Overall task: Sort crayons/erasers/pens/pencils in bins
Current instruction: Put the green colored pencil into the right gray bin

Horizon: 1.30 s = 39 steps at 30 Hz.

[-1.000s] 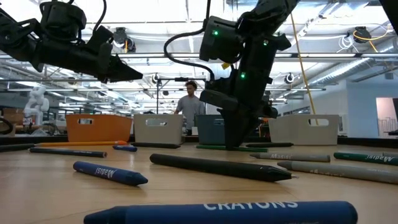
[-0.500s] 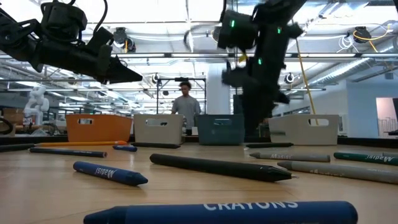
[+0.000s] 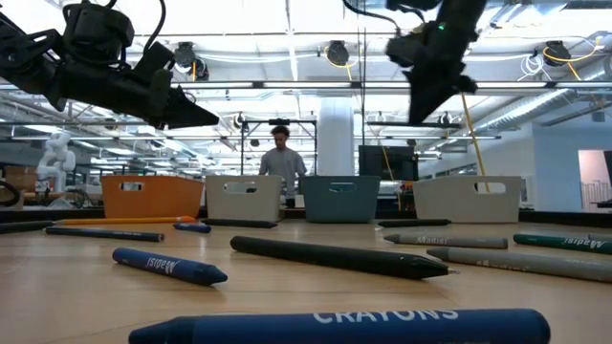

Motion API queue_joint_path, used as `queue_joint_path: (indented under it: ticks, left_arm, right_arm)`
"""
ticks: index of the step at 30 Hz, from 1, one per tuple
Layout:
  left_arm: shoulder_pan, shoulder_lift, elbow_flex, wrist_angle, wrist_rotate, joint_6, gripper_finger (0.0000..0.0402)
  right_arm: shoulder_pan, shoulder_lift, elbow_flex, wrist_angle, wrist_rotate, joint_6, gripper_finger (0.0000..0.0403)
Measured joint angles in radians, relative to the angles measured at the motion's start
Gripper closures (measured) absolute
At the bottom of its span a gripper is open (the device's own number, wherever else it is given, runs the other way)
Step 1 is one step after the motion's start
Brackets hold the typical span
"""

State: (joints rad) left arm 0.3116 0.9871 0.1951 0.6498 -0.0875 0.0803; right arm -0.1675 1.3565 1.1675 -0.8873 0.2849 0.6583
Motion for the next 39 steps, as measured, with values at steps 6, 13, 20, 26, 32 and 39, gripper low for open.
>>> queue_joint_path:
  ticks: [6,13,20,26,32,39]
  left_arm:
    - [0.000,0.000,0.000,0.000,0.000,-0.003,0.0376]
    - [0.000,0.000,0.000,-0.019,0.000,-0.005,0.0376]
    - [0.000,0.000,0.000,-0.019,0.000,-0.006,0.0376]
    - [0.000,0.000,0.000,-0.002,0.000,-0.006,0.0376]
    - [0.000,0.000,0.000,0.008,0.000,-0.002,0.0376]
    - [0.000,0.000,0.000,0.005,0.009,-0.040,0.0376]
  right_arm:
    - [-0.196,-0.085,-0.020,-0.058,0.084,-0.148,0.0378]
    - [-0.484,-0.198,-0.308,0.268,-0.040,-0.370,0.0378]
    - [-0.715,-0.254,-0.540,0.599,-0.152,-0.507,0.0378]
    - [-0.807,-0.240,-0.613,0.705,-0.254,-0.548,0.0378]
    - [-0.830,-0.204,-0.680,0.753,-0.264,-0.593,0.0378]
    - [-0.831,-0.197,-0.693,0.757,-0.263,-0.629,0.0376]
